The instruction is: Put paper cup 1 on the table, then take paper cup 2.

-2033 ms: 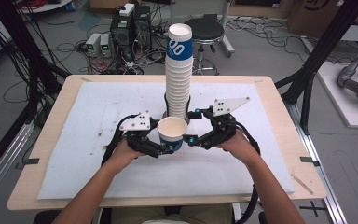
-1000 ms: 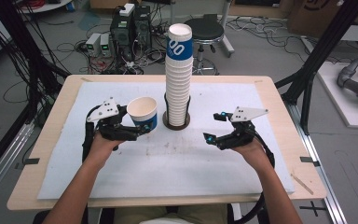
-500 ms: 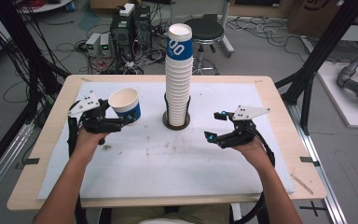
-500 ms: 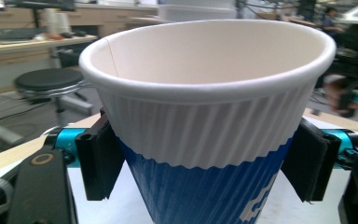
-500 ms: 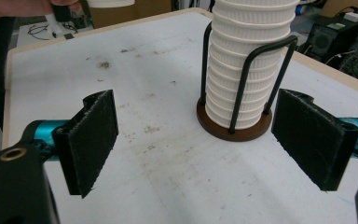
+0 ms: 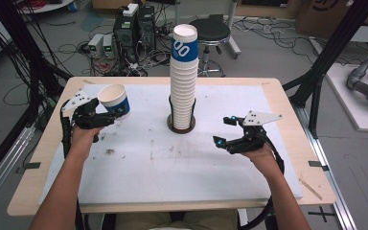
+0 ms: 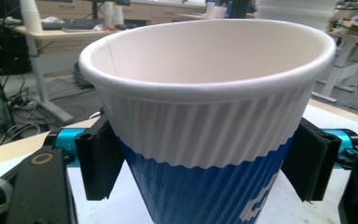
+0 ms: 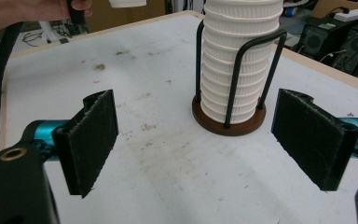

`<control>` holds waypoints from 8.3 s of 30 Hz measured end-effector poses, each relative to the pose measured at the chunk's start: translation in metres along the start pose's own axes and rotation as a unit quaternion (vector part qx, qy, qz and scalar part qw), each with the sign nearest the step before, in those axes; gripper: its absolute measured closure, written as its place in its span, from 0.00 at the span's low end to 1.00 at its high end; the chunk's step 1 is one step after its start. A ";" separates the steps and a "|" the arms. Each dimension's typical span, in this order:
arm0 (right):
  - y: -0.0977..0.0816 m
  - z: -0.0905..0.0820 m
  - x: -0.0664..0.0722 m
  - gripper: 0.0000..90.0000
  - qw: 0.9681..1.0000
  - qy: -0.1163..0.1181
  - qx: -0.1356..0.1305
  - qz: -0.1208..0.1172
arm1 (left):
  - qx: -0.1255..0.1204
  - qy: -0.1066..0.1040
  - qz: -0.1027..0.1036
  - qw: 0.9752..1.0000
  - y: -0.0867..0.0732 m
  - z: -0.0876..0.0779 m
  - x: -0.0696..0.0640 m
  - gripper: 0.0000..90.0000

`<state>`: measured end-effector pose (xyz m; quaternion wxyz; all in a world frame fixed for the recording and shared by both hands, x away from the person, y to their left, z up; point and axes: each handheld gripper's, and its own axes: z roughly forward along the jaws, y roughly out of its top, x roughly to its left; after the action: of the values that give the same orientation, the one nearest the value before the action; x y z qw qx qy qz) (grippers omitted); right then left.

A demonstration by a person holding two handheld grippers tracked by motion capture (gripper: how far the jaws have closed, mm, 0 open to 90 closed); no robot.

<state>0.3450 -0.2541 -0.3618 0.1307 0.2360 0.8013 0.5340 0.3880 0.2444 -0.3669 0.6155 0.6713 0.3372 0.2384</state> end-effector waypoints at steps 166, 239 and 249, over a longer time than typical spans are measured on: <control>-0.006 -0.013 -0.010 0.16 0.999 -0.039 0.011 0.019 | -0.002 -0.124 0.029 0.992 0.080 0.030 -0.074 0.19; 0.155 0.085 -0.068 0.23 0.996 0.062 -0.059 -0.033 | -0.003 -0.144 0.051 0.988 0.135 0.062 -0.067 0.19; 0.155 0.085 -0.068 0.24 0.996 0.062 -0.058 -0.036 | -0.005 -0.155 0.077 0.985 0.167 0.083 -0.072 0.19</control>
<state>0.4792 -0.1729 -0.2558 0.1132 0.1655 0.7835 0.5882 0.4280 0.1326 -0.2058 0.6438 0.7208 0.1836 0.1794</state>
